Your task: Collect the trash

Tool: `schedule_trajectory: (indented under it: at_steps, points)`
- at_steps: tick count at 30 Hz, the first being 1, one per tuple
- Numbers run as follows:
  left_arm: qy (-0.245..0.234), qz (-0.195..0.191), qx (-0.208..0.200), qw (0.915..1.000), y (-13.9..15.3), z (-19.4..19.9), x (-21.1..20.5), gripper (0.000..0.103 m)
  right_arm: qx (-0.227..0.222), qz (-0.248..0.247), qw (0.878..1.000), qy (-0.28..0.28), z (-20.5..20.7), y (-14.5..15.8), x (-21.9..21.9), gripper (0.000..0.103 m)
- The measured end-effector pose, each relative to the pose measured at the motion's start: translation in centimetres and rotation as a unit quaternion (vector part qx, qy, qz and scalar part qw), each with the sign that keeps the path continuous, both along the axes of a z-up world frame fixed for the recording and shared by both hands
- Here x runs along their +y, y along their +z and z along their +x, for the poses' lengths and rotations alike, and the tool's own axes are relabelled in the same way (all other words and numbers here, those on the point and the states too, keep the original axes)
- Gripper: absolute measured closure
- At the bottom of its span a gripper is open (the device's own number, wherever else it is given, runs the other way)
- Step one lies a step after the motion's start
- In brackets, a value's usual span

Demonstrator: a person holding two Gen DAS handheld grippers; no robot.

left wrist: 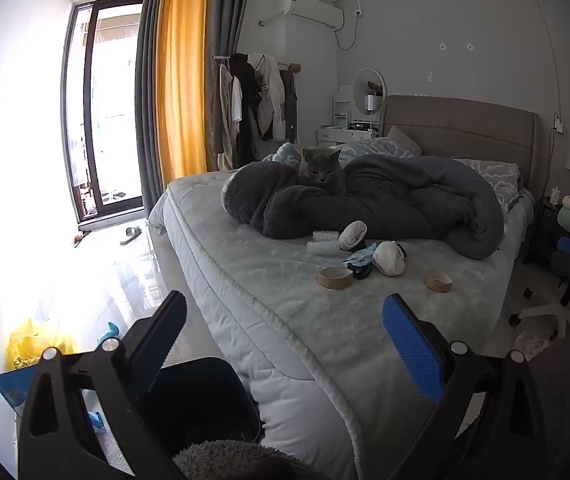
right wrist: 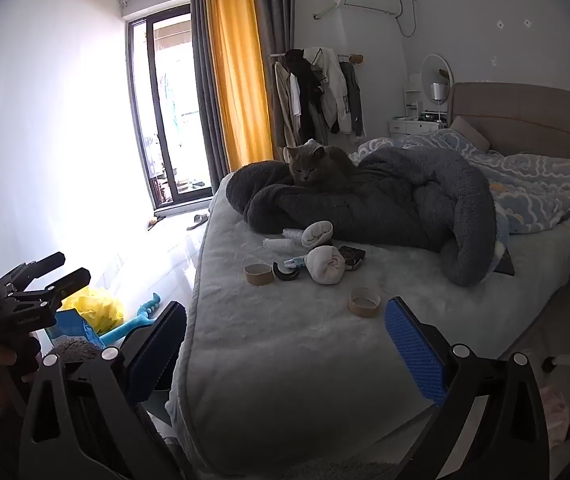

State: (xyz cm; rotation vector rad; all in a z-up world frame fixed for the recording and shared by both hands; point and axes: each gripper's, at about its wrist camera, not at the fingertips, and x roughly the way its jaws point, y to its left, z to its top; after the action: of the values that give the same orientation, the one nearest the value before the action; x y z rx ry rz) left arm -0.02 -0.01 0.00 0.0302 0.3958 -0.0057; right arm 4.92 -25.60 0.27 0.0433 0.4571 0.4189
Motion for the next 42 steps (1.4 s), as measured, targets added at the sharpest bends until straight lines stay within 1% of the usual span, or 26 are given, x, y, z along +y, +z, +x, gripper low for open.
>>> schedule_trajectory:
  at_steps: [42]
  points:
    - [0.0,0.0,0.004,1.0,-0.02,0.0,0.02,0.003,0.0,0.001,1.0,0.0,0.02,-0.03,-0.13,0.002]
